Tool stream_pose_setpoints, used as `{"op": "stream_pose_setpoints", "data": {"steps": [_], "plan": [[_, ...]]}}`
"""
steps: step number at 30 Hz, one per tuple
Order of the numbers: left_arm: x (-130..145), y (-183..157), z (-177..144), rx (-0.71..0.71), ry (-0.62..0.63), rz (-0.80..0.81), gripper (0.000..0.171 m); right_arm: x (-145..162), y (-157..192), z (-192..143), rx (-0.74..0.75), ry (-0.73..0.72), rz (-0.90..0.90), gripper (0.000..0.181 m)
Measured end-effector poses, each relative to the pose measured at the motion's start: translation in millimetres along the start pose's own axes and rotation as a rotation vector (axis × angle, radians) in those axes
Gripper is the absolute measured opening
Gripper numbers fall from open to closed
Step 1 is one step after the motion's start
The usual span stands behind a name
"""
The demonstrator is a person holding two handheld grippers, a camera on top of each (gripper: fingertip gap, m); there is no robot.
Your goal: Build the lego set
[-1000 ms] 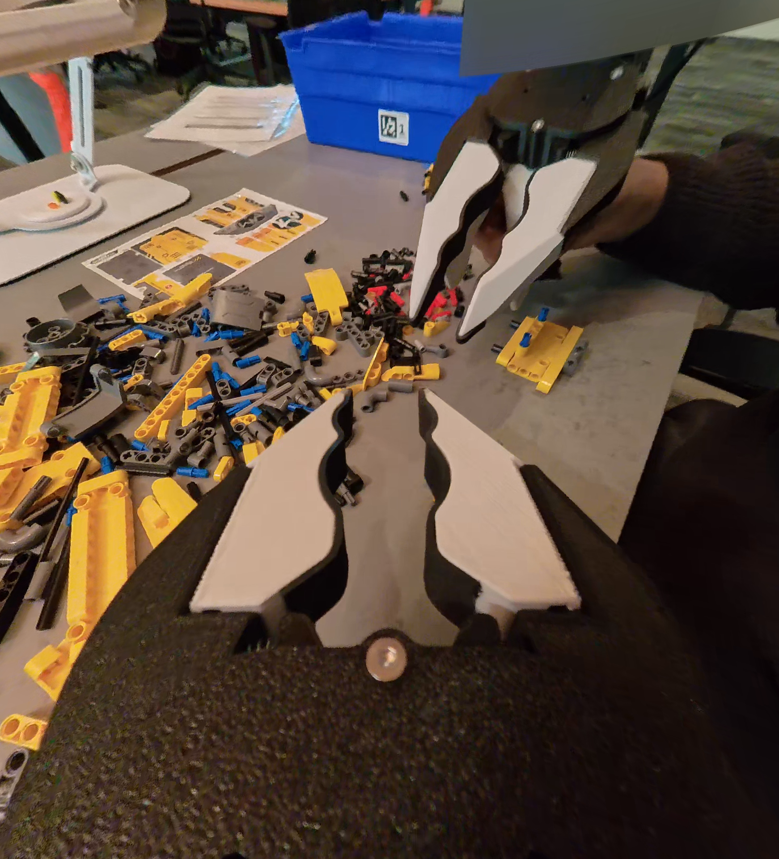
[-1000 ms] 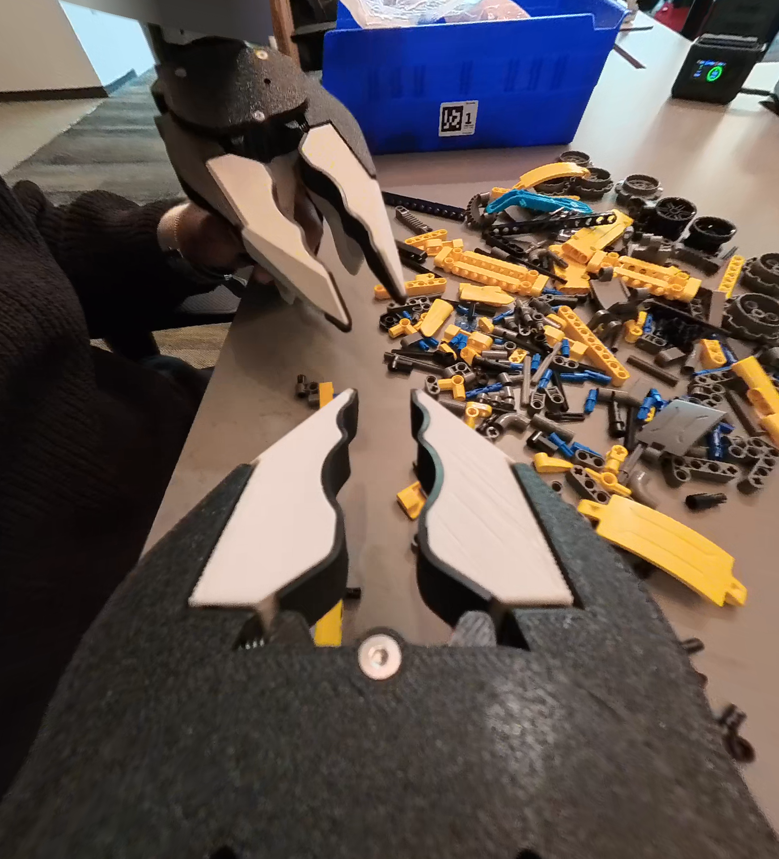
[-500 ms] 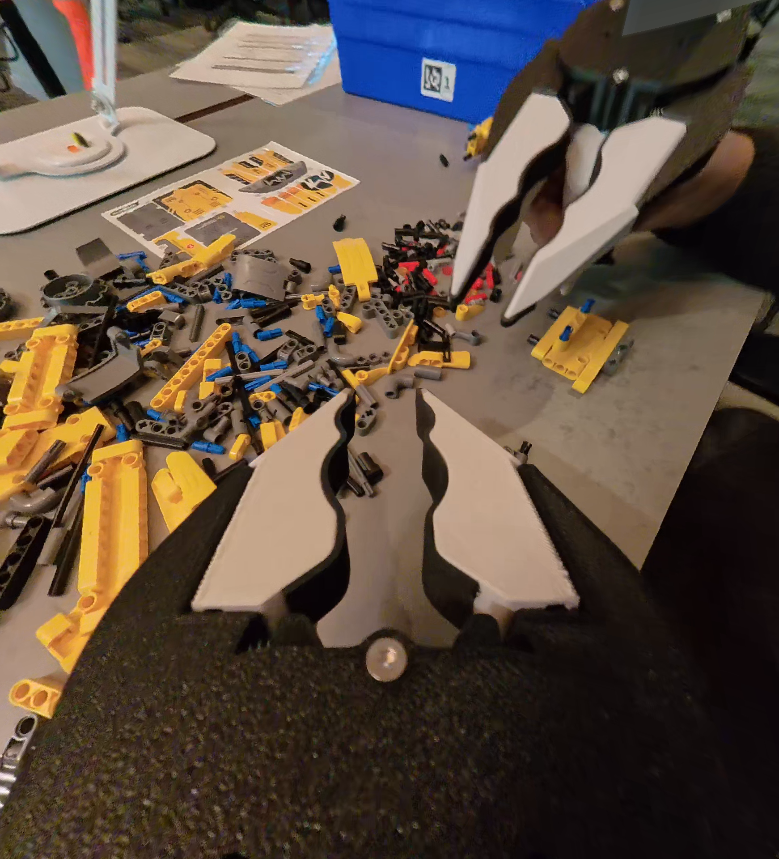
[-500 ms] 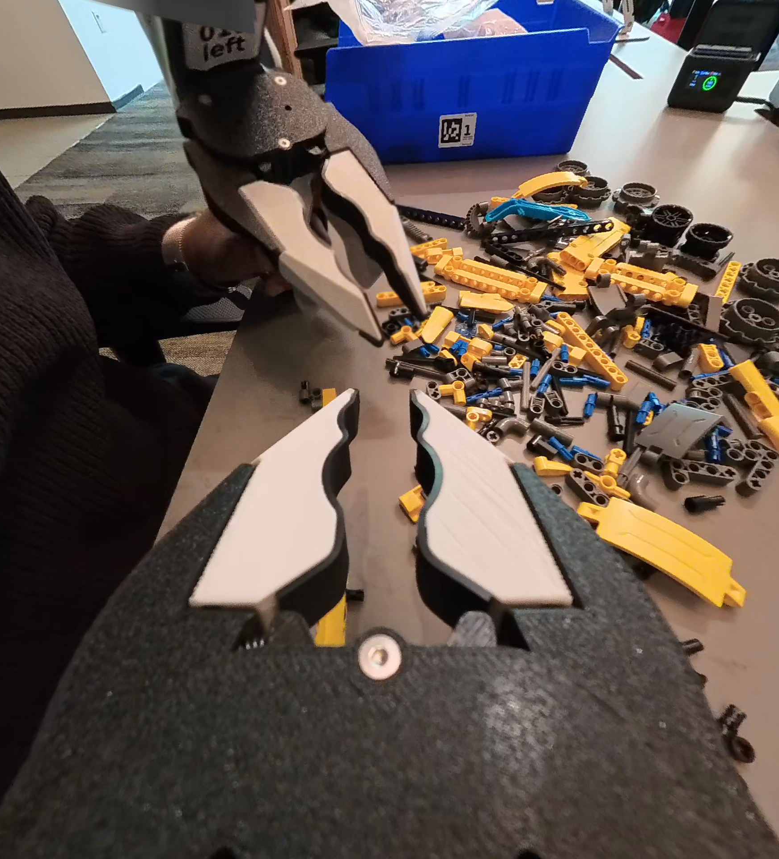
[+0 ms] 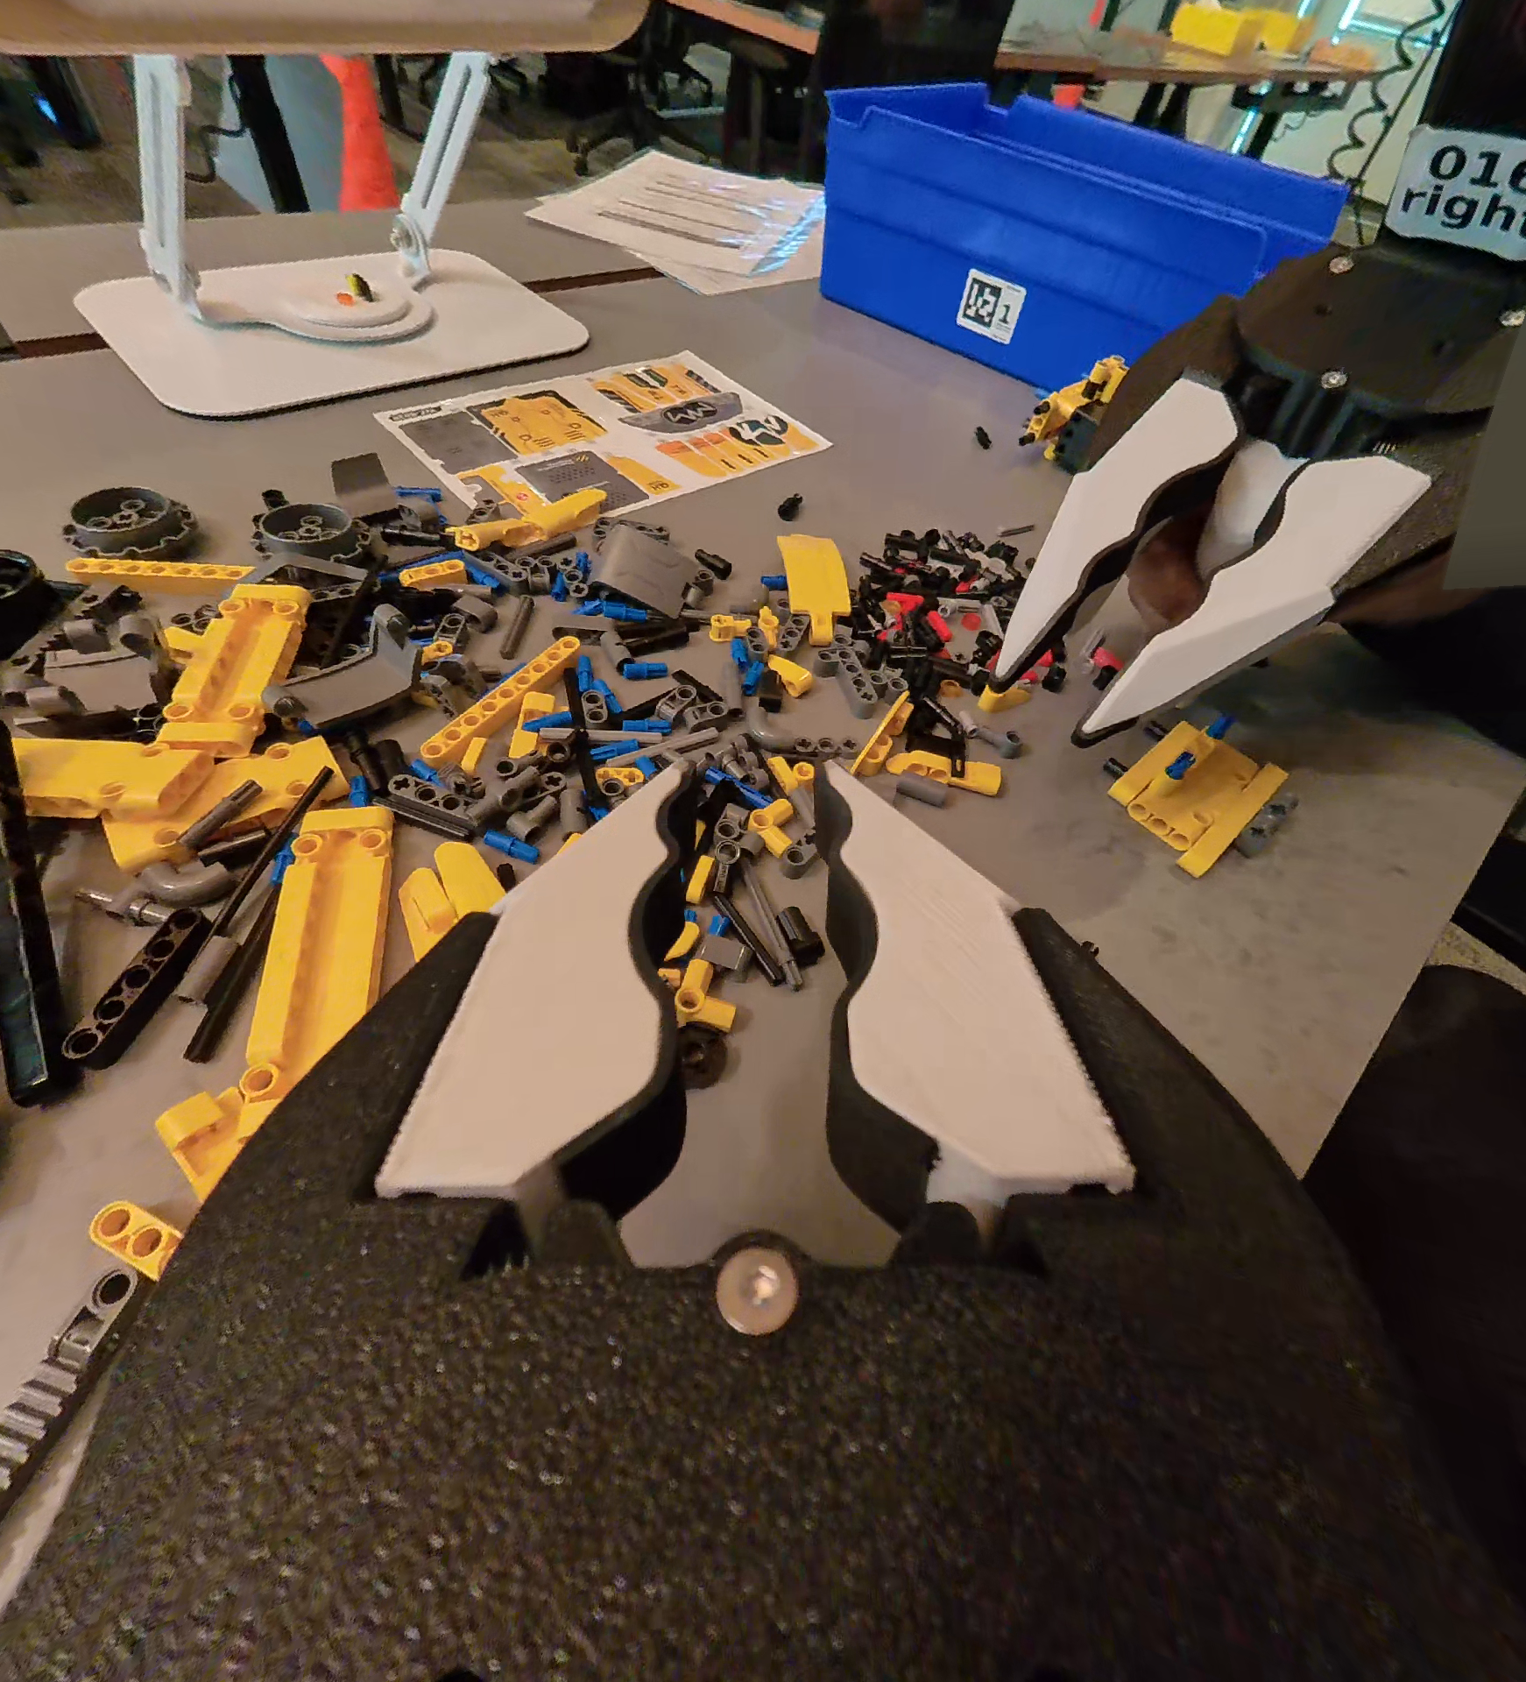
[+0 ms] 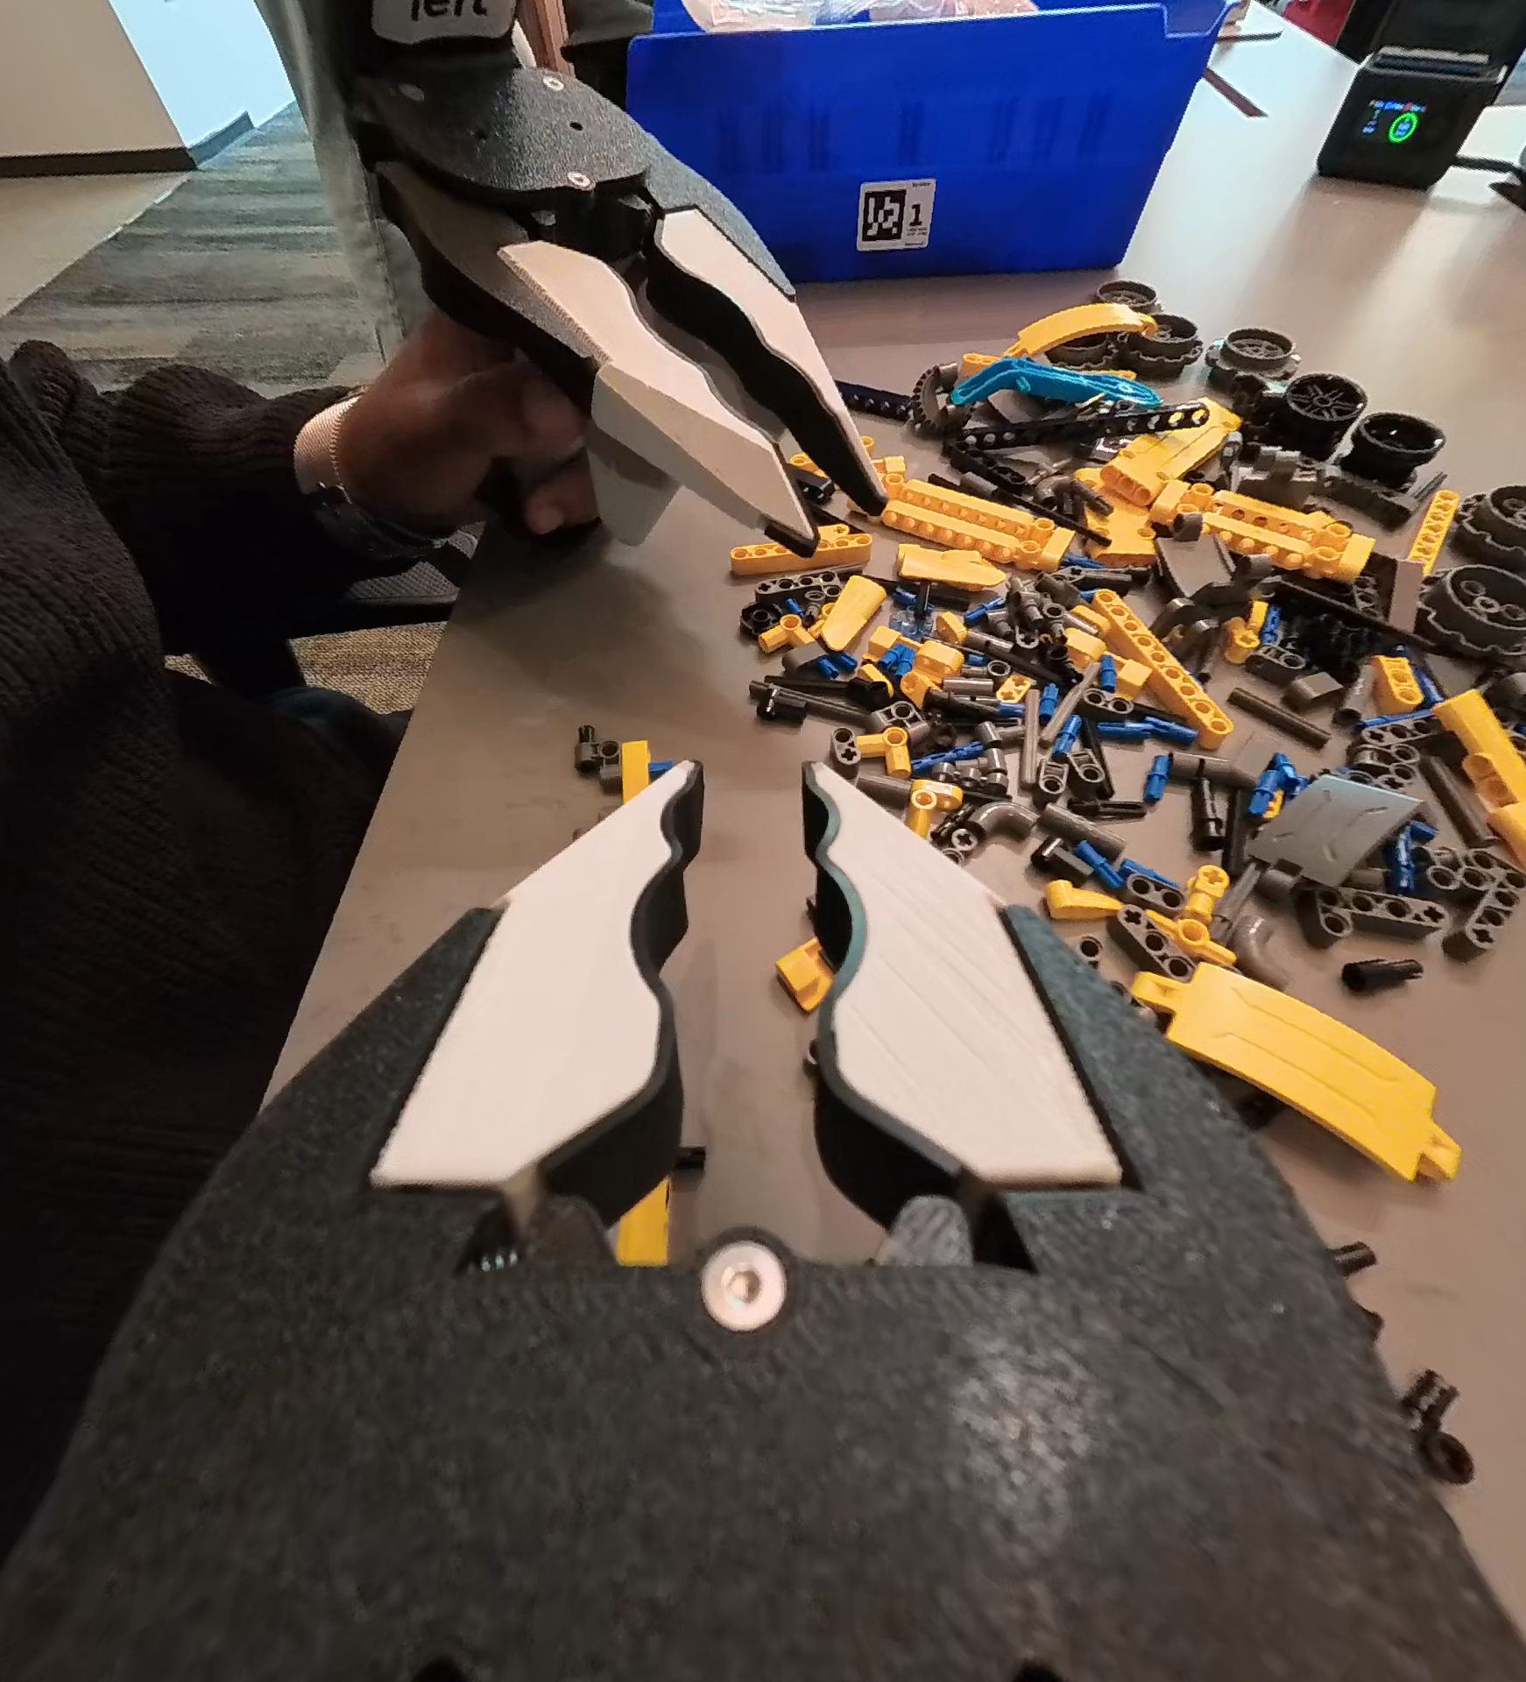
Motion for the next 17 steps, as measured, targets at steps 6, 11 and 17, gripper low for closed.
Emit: {"op": "stream_pose_setpoints", "data": {"steps": [6,11,17], "plan": [[1.0,0.3,1.3,-0.013,0.014,0.006,0.024,0.5,0.2,0.5,0.001,0.004,-0.003,0.022],[0.3,2.4,0.1,0.0,0.003,-0.022,0.024,0.6,0.3,0.5,0.004,0.006,-0.007,0.021],[-1.1,8.5,-3.0,0.007,-0.026,-0.083,0.02,-2.9,-1.5,-2.1,0.031,-0.016,-0.022,0.021]]}}
Point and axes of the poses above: each gripper's, where its closed fingertips meet, z out along the fingers, x out of its underside, y = z × x across the jaws, the point moved 5 cm from there along -z, back along the fingers, and after that the axes turned 2 degrees about x, right-handed, at the moved point
